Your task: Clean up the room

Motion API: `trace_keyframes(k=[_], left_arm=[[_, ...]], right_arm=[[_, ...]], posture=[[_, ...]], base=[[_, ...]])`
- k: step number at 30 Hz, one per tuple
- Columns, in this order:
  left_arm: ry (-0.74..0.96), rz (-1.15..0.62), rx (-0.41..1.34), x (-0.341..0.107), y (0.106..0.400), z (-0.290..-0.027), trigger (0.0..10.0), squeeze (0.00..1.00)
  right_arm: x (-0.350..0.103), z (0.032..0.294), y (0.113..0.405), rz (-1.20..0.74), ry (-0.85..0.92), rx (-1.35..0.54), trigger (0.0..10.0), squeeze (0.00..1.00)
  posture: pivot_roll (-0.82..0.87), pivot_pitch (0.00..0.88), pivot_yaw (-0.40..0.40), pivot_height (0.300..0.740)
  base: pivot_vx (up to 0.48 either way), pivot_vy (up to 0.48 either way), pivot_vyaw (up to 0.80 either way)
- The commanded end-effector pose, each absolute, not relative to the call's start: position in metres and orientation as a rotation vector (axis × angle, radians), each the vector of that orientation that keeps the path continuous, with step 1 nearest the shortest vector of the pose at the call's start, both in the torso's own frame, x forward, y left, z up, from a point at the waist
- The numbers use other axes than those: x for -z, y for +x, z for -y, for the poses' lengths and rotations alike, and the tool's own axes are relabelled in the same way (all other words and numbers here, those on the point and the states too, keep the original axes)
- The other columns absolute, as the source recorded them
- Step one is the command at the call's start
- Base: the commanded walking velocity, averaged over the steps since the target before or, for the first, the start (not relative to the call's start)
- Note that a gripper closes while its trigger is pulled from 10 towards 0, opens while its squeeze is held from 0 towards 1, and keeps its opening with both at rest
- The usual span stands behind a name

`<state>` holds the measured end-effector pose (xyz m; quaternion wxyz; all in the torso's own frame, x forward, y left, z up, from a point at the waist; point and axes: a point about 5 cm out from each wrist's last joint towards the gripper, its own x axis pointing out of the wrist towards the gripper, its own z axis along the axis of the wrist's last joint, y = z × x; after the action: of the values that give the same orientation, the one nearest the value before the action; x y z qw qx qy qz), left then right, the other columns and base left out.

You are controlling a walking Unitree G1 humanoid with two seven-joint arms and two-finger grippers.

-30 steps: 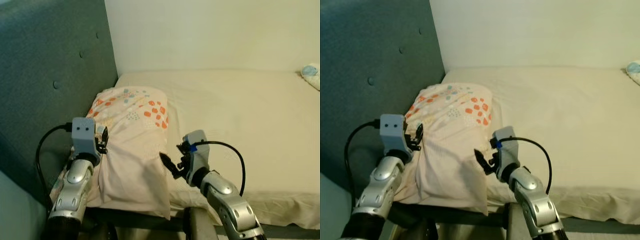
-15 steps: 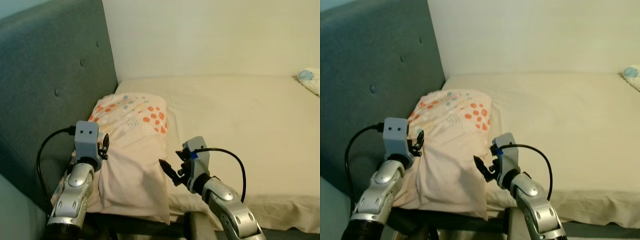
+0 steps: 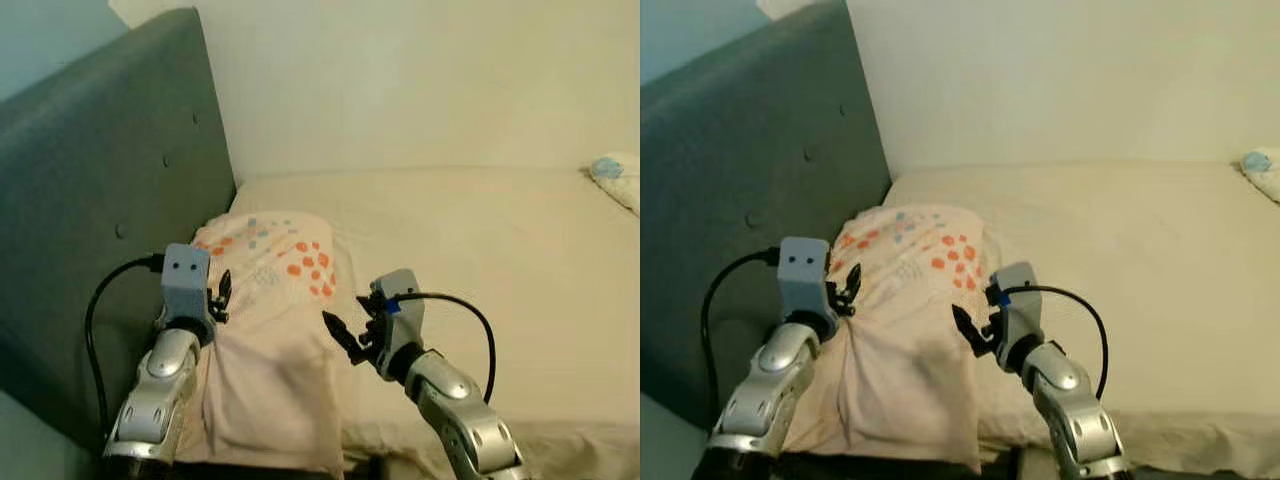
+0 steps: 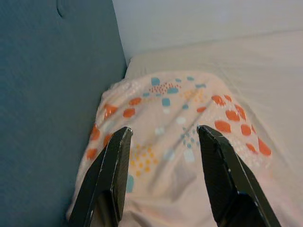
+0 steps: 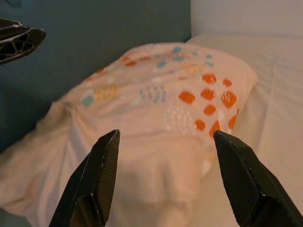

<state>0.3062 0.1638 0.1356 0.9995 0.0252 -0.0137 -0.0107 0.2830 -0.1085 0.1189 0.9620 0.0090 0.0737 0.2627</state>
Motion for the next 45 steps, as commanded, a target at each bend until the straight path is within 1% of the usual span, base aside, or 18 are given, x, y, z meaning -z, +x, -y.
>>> trace_keyframes(k=[1,7,9,11,16,24,45], left_arm=[[0.057,0.013,0.017,-0.133,0.305,-0.165,10.0,0.00],[0.068,0.025,0.023,-0.137,0.306,-0.164,10.0,0.00],[0.055,0.019,0.016,-0.137,0.305,-0.165,10.0,0.00],[-0.007,0.016,-0.012,-0.141,0.304,-0.167,10.0,0.00],[-0.003,0.019,-0.023,-0.142,0.301,-0.167,10.0,0.00],[-0.010,0.021,-0.038,-0.144,0.302,-0.168,10.0,0.00],[0.032,0.017,-0.043,-0.148,0.302,-0.170,10.0,0.00]], right_arm=[[-0.123,0.106,0.284,-0.125,0.021,-0.534,10.0,0.00],[-0.125,0.105,0.284,-0.115,0.030,-0.535,10.0,0.00],[-0.125,0.105,0.284,-0.114,0.031,-0.535,10.0,0.00],[-0.125,0.105,0.285,-0.112,0.033,-0.534,10.0,0.00],[-0.126,0.105,0.285,-0.109,0.045,-0.528,10.0,0.00],[-0.128,0.105,0.288,-0.101,0.054,-0.508,10.0,0.00],[-0.125,0.104,0.298,-0.097,-0.007,-0.447,10.0,0.00]], posture=[[-0.10,0.011,0.025,0.686],[-0.09,0.013,0.024,0.706],[-0.09,0.013,0.025,0.711],[-0.09,0.014,0.027,0.721],[-0.09,0.013,0.030,0.740],[-0.09,0.014,0.027,0.740],[-0.08,0.036,0.017,0.740]], base=[[0.000,0.000,0.00],[0.000,0.000,0.00],[0.000,0.000,0.00],[0.000,0.000,0.00],[0.000,0.000,0.00],[0.000,0.000,0.00],[0.000,0.000,0.00]])
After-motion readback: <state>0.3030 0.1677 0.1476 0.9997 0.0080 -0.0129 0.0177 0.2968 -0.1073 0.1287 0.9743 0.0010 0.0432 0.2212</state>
